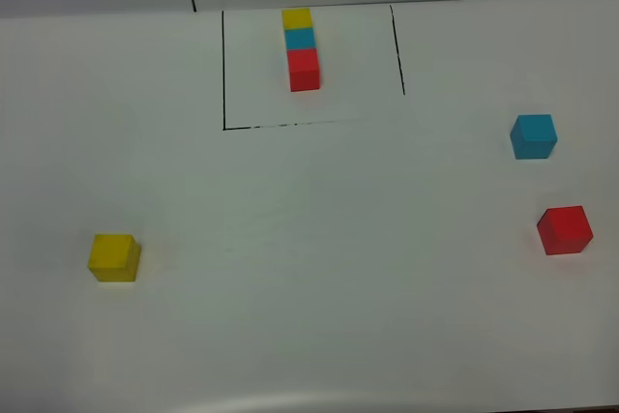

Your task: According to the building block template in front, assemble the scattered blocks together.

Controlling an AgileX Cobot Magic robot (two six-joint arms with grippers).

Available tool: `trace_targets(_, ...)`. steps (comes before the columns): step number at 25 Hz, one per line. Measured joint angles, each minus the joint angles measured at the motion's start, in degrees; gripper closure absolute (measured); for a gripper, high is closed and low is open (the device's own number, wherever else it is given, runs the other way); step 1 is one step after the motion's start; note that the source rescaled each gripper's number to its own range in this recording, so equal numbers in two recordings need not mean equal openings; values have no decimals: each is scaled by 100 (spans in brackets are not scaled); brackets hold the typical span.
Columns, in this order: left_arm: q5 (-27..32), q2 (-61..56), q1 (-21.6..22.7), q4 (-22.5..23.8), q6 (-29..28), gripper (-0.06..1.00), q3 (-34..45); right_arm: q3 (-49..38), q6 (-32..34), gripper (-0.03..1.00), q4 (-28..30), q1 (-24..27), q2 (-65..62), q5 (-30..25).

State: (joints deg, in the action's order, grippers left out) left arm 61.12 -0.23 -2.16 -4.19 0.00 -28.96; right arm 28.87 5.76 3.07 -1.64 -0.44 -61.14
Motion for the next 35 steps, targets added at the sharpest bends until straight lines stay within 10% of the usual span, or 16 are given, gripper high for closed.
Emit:
trace_targets(22,-620,174,0,101,555,15,-123,0,0,24,0,0,0,0)
trace_targets(35,-1384,3962,0,-128,401,15,-353,0,0,24,0,0,0,0)
